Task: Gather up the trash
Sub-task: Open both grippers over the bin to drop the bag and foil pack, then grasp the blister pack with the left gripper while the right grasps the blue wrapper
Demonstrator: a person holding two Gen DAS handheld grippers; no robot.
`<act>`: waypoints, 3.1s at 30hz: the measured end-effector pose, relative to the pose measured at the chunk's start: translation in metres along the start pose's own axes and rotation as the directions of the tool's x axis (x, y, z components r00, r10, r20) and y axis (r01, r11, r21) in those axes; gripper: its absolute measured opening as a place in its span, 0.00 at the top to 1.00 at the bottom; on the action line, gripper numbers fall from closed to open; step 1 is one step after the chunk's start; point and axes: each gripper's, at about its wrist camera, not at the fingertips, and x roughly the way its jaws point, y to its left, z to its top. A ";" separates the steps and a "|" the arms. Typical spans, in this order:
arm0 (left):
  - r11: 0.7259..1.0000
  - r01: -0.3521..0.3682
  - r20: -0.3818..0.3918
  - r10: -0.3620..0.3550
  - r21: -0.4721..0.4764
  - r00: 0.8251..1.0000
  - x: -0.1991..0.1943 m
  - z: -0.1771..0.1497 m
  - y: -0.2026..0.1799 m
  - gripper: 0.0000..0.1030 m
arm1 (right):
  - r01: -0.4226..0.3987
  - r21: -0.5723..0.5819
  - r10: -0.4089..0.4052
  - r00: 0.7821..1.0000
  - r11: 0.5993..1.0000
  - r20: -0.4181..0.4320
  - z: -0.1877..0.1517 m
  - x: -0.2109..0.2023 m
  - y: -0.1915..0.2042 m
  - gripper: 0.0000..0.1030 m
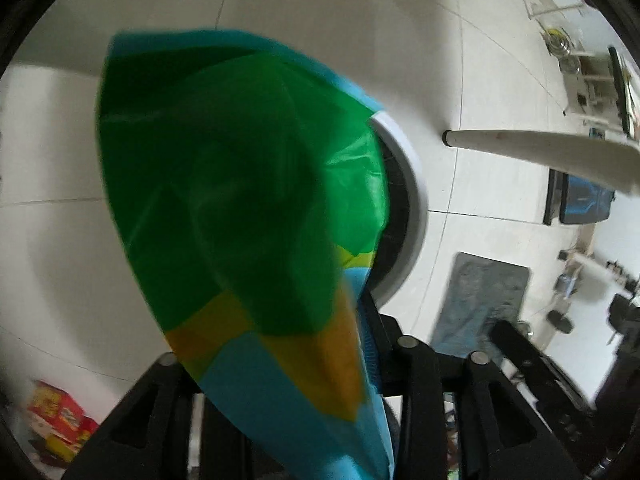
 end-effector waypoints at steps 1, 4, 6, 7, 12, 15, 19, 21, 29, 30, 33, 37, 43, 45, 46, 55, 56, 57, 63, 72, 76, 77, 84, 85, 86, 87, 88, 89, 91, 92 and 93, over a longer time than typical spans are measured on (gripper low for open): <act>1.000 0.009 0.000 -0.009 0.000 1.000 0.003 0.009 0.000 0.56 | -0.011 0.005 0.011 1.000 1.000 -0.005 0.003 0.011 -0.001 0.94; 0.999 0.043 0.022 -0.043 -0.015 0.999 0.001 0.025 -0.002 0.12 | -0.040 0.001 0.040 0.999 0.999 -0.017 0.015 0.037 -0.003 0.94; 0.999 0.038 0.043 -0.037 -0.034 0.998 -0.005 0.028 -0.001 0.10 | -0.066 0.006 0.067 0.997 0.998 -0.041 0.019 0.052 -0.004 0.93; 0.999 0.031 0.057 -0.029 -0.037 0.998 -0.012 0.033 -0.004 0.10 | -0.069 0.002 0.069 0.996 0.998 -0.052 0.021 0.059 -0.002 0.88; 0.994 -0.101 0.141 0.104 -0.027 0.984 -0.048 -0.031 0.018 0.09 | -0.031 -0.054 0.028 0.998 0.998 -0.050 0.017 0.067 0.007 0.30; 0.982 -0.185 0.190 0.186 -0.022 0.964 -0.068 -0.066 0.019 0.08 | 0.060 -0.117 -0.064 0.998 0.991 -0.027 0.012 0.063 0.017 0.02; 0.964 -0.264 0.233 0.262 -0.021 0.937 -0.082 -0.117 0.021 0.08 | 0.189 -0.198 -0.188 0.982 0.962 0.024 -0.001 0.048 0.032 0.01; 0.961 -0.274 0.245 0.272 -0.025 0.931 -0.086 -0.140 0.028 0.08 | 0.226 -0.222 -0.222 0.974 0.949 0.043 -0.008 0.037 0.038 0.01; 0.957 -0.289 0.285 0.282 -0.017 0.916 -0.097 -0.194 0.066 0.08 | 0.274 -0.245 -0.265 0.962 0.930 0.071 -0.025 -0.023 0.050 0.01; 0.957 -0.288 0.286 0.281 -0.018 0.916 -0.092 -0.205 0.076 0.08 | 0.275 -0.250 -0.264 0.961 0.928 0.077 -0.029 -0.036 0.052 0.01; 0.958 -0.286 0.280 0.279 -0.018 0.918 -0.088 -0.224 0.069 0.08 | 0.278 -0.267 -0.263 0.960 0.923 0.091 -0.044 -0.074 0.064 0.01; 0.958 -0.286 0.290 0.276 -0.008 0.916 -0.110 -0.242 0.058 0.08 | 0.284 -0.281 -0.260 0.958 0.917 0.119 -0.062 -0.131 0.078 0.01; 0.955 -0.296 0.320 0.279 0.005 0.906 -0.178 -0.274 0.046 0.08 | 0.257 -0.276 -0.227 0.965 0.926 0.135 -0.091 -0.221 0.100 0.01; 0.953 -0.302 0.343 0.281 0.007 0.896 -0.204 -0.282 0.043 0.08 | 0.239 -0.267 -0.209 0.969 0.934 0.134 -0.099 -0.250 0.108 0.01; 0.954 -0.301 0.355 0.280 0.005 0.892 -0.218 -0.287 0.040 0.08 | 0.229 -0.260 -0.200 0.971 0.938 0.134 -0.104 -0.265 0.111 0.01; 0.953 -0.297 0.486 0.285 -0.054 0.826 -0.329 -0.285 0.007 0.08 | 0.109 -0.174 -0.074 0.977 0.979 0.200 -0.091 -0.390 0.143 0.01; 0.954 -0.295 0.497 0.285 -0.061 0.819 -0.337 -0.279 0.001 0.08 | 0.111 -0.155 -0.075 0.973 0.982 0.220 -0.081 -0.406 0.145 0.01; 0.953 -0.294 0.508 0.288 -0.071 0.812 -0.345 -0.272 -0.006 0.08 | 0.112 -0.139 -0.076 0.967 0.984 0.241 -0.069 -0.421 0.145 0.01; 0.952 -0.295 0.534 0.293 -0.083 0.793 -0.362 -0.221 -0.054 0.08 | 0.130 -0.051 -0.110 0.952 0.990 0.286 0.027 -0.456 0.130 0.01; 0.884 -0.466 0.523 0.390 0.016 0.758 -0.344 -0.144 -0.124 0.08 | 0.173 -0.039 -0.160 0.961 0.984 0.225 0.155 -0.400 0.122 0.05; 0.829 -0.531 0.512 0.385 0.173 0.768 -0.327 -0.122 -0.150 0.08 | 0.170 -0.115 -0.148 0.972 0.979 0.182 0.179 -0.380 0.123 0.48; 0.812 -0.541 0.503 0.382 0.218 0.775 -0.322 -0.118 -0.156 0.08 | 0.165 -0.128 -0.139 0.972 0.978 0.191 0.181 -0.382 0.122 0.53; 0.947 -0.320 0.251 0.306 0.019 0.918 -0.304 -0.089 -0.127 0.08 | 0.117 -0.049 -0.104 0.971 0.992 0.215 0.194 -0.408 0.076 0.75; 0.977 -0.203 0.221 0.214 -0.072 0.952 -0.304 -0.090 -0.113 0.08 | 0.115 -0.034 -0.105 0.969 0.993 0.223 0.196 -0.410 0.070 0.75; 0.982 -0.132 0.210 0.159 -0.136 0.965 -0.304 -0.092 -0.104 0.08 | 0.112 -0.018 -0.105 0.968 0.993 0.227 0.198 -0.411 0.064 0.75; 0.976 -0.052 0.207 0.097 -0.211 0.973 -0.303 -0.095 -0.093 0.08 | 0.107 -0.005 -0.103 0.968 0.994 0.227 0.199 -0.411 0.060 0.75; 0.962 0.015 0.216 0.046 -0.273 0.975 -0.302 -0.096 -0.085 0.08 | 0.086 0.020 -0.088 0.971 0.996 0.221 0.203 -0.411 0.054 0.75; 0.947 0.058 0.222 0.015 -0.317 0.975 -0.300 -0.096 -0.080 0.08 | 0.074 0.028 -0.079 0.973 0.997 0.215 0.211 -0.409 0.048 0.75; 0.916 0.109 0.227 -0.021 -0.385 0.974 -0.296 -0.094 -0.075 0.08 | 0.068 0.040 -0.075 0.974 0.997 0.216 0.216 -0.410 0.045 0.75; 0.902 0.122 0.228 -0.027 -0.414 0.973 -0.294 -0.092 -0.074 0.08 | 0.074 0.036 -0.080 0.971 0.997 0.224 0.219 -0.410 0.046 0.75; 0.892 0.129 0.233 -0.027 -0.433 0.972 -0.293 -0.090 -0.074 0.08 | 0.078 0.035 -0.084 0.969 0.996 0.232 0.218 -0.411 0.044 0.75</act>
